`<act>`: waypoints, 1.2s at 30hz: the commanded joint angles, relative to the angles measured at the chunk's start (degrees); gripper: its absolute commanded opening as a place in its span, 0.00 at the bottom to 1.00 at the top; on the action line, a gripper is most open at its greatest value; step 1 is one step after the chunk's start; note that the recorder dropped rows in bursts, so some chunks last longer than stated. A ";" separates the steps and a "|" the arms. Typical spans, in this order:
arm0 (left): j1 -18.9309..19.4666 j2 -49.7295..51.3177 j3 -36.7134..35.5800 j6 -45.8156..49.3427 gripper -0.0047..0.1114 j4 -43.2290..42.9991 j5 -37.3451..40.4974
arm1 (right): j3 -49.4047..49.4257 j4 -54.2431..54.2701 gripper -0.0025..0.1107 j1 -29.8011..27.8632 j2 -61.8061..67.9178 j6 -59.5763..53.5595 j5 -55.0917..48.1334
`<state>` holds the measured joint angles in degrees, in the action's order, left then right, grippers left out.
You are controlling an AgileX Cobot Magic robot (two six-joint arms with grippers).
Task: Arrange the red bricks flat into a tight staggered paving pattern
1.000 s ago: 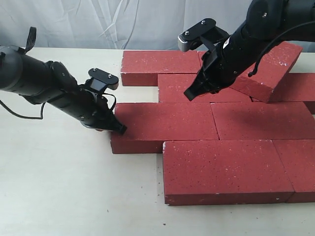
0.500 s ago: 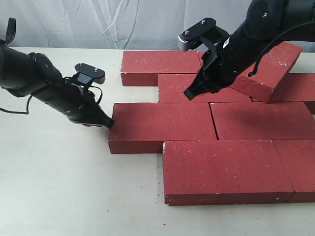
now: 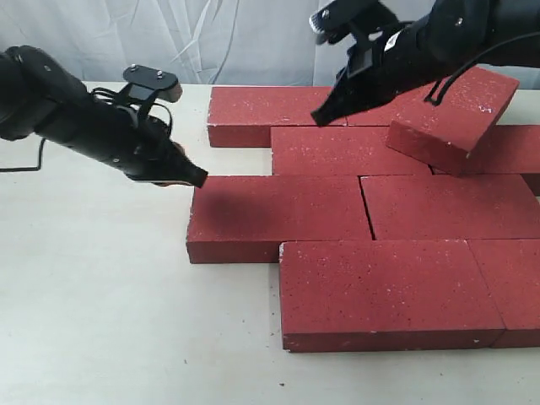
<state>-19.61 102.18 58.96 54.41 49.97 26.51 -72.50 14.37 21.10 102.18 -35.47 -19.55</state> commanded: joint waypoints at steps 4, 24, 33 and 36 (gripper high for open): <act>-9.05 2.43 6.59 10.64 0.04 8.12 -2.08 | -16.19 -0.77 0.01 -13.34 2.78 4.10 -16.54; -20.51 26.34 45.73 8.22 0.04 1.33 8.29 | -41.39 -0.77 0.01 -33.68 23.47 13.27 -21.90; -22.27 36.66 60.25 7.01 0.04 -1.12 8.57 | -57.98 -0.99 0.01 -34.31 36.34 13.67 -21.68; -22.27 39.52 63.12 6.84 0.04 -1.27 8.16 | -63.06 -1.12 0.01 -34.40 40.52 14.52 -21.39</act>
<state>-41.65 139.35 119.63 61.77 49.08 34.94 -131.60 14.01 -12.86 139.64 -21.81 -41.63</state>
